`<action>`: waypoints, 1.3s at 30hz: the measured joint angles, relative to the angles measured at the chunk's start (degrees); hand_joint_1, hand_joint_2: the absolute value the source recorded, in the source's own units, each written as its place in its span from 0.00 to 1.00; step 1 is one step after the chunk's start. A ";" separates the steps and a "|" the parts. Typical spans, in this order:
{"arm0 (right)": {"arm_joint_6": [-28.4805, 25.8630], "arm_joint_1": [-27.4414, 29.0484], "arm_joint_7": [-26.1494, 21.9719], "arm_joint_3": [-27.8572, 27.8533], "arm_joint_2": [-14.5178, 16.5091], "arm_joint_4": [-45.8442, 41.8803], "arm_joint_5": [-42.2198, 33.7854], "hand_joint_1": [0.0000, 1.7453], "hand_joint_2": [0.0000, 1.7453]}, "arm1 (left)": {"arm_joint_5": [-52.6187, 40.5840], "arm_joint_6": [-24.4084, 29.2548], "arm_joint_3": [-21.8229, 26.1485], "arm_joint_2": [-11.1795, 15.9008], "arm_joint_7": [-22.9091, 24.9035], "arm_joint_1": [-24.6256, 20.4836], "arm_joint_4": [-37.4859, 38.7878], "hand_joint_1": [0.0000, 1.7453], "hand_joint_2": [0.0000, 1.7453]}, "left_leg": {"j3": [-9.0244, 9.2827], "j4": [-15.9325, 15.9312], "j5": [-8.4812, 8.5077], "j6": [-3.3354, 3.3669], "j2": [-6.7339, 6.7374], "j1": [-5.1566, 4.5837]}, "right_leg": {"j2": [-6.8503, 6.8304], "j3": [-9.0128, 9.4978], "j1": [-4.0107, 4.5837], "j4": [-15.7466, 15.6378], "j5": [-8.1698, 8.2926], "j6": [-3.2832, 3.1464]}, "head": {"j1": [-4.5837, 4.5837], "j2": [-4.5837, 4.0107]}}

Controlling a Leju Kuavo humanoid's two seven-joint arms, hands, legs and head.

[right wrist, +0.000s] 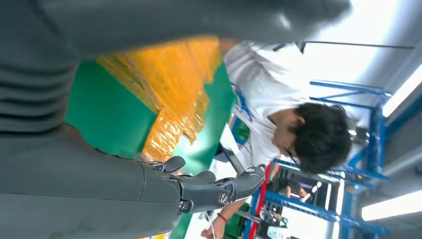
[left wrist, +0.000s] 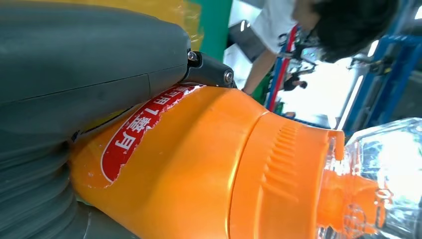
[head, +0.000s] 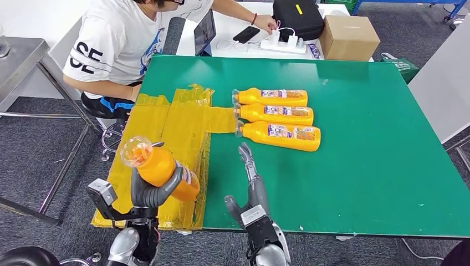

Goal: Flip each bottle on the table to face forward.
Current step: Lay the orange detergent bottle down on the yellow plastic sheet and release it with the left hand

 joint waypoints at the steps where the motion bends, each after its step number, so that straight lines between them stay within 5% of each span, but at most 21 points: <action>1: -0.10 0.22 -0.32 -0.18 -0.04 -0.60 -0.33 0.00 0.00 | -0.15 0.67 0.09 0.00 -0.34 -0.15 -0.32 1.00 1.00 | 0.00 0.00 0.00 0.00 0.00 0.00 | 0.00 0.00 0.00 0.00 0.00 0.00 | 0.00 0.00; 10: -3.17 1.58 -1.60 -1.16 -0.15 -5.09 -2.48 0.00 0.00 | -7.11 9.19 0.53 0.01 -3.70 -1.30 -1.70 1.00 1.00 | -0.01 0.00 0.00 0.00 -0.01 0.00 | 0.00 -0.01 0.00 0.00 0.00 0.00 | 0.01 0.00; 15: -6.23 1.25 -1.80 -1.04 -0.24 -8.08 -4.40 0.00 0.00 | -33.39 29.19 0.62 0.43 -5.03 -5.01 0.64 1.00 1.00 | 0.00 0.00 0.03 0.01 -0.03 0.00 | -0.01 0.03 0.00 0.00 0.00 0.00 | 0.01 0.00; 18: -5.06 0.13 -1.84 -0.66 -0.20 -8.12 -5.01 0.00 0.00 | -54.29 34.94 0.63 1.22 -1.79 -9.06 5.50 1.00 1.00 | 0.00 0.00 0.10 0.05 -0.03 0.00 | -0.01 0.05 0.00 0.01 0.03 0.00 | 0.01 0.00; 24: -2.44 -2.01 -1.84 0.39 -0.22 -7.35 -6.32 0.00 0.00 | -80.43 35.85 -0.20 5.26 4.81 -18.61 21.77 1.00 1.00 | 0.02 0.00 0.17 0.00 0.02 0.01 | 0.00 0.04 0.01 0.04 0.08 0.02 | 0.01 0.00; 32: -1.52 -2.83 -1.84 0.82 -0.31 -6.43 -6.58 0.00 0.00 | -82.65 35.70 -2.42 9.91 6.10 -25.16 35.76 1.00 1.00 | -0.02 0.00 0.19 -0.05 -0.02 0.07 | 0.00 0.02 0.05 0.06 0.06 0.02 | 0.01 0.00; 39: 1.71 -2.98 -1.84 0.92 -0.43 -5.69 -7.32 0.00 0.00 | -78.90 25.49 -5.91 13.43 4.54 -29.87 44.51 1.00 1.00 | -0.06 0.00 0.20 -0.05 0.00 0.08 | 0.00 -0.05 0.06 0.05 0.07 0.01 | 0.01 0.00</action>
